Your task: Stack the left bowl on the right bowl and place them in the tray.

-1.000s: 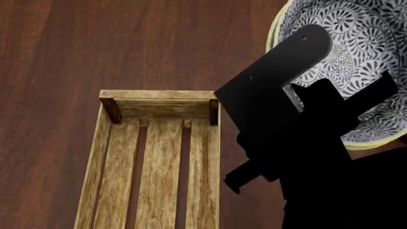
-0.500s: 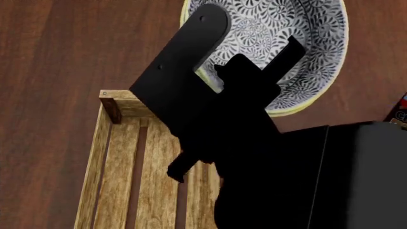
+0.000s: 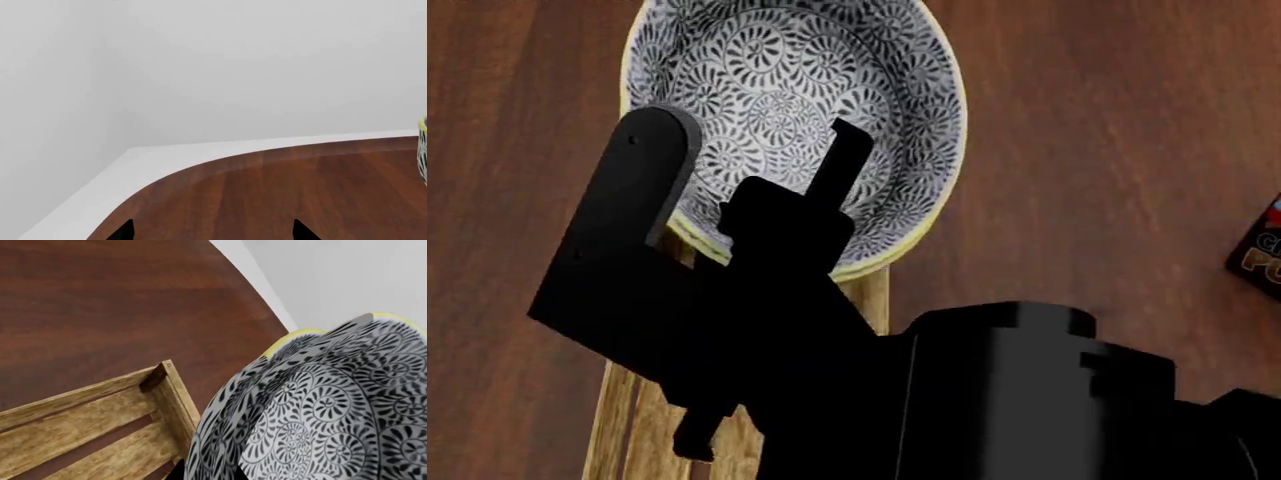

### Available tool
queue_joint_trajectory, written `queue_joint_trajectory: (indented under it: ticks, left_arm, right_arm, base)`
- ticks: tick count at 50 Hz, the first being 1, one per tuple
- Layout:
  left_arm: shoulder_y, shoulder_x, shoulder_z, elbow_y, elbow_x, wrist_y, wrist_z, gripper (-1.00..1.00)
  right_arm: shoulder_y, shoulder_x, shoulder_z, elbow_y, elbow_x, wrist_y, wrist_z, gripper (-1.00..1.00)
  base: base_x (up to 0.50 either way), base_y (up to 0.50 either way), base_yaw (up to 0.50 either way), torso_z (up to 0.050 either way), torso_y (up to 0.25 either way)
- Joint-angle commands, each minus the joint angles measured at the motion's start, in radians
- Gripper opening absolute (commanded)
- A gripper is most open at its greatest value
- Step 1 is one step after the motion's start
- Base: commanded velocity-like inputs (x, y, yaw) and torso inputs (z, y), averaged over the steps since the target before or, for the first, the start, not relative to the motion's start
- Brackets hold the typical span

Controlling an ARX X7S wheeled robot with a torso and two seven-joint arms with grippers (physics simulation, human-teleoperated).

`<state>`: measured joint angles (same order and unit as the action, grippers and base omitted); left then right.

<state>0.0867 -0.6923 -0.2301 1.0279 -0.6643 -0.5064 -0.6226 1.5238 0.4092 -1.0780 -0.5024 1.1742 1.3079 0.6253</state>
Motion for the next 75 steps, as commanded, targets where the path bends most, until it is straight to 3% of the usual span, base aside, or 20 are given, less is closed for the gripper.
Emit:
queue_joint_trajectory:
  ticks: [1,14,25,75]
  left_arm:
    - [0.033,-0.023,-0.025,0.001,-0.020,0.035,-0.018,1.00]
    - [0.080,-0.040,-0.064,-0.004,-0.036,0.083,-0.027,1.00]
    - [0.166,-0.036,-0.162,-0.014,-0.062,0.140,-0.026,1.00]
    - [0.195,-0.066,-0.147,-0.023,-0.057,0.188,-0.049,1.00]
  right_arm:
    - [0.022,-0.056,-0.055,0.016,-0.098,-0.014,-0.035,-1.00]
    - [0.017,-0.102,-0.112,0.057,-0.135,-0.038,-0.064,-1.00]
    - [0.008,-0.135,-0.158,0.100,-0.158,-0.048,-0.085,-1.00]
    - [-0.024,-0.235,-0.225,0.232,-0.105,0.037,-0.053,-1.00]
  base:
    - [0.00,0.00,0.00,0.000,0.000]
    - [0.00,0.00,0.00,0.000,0.002]
    - [0.00,0.00,0.00,0.000,0.001]
    - [0.00,0.00,0.00,0.000,0.001]
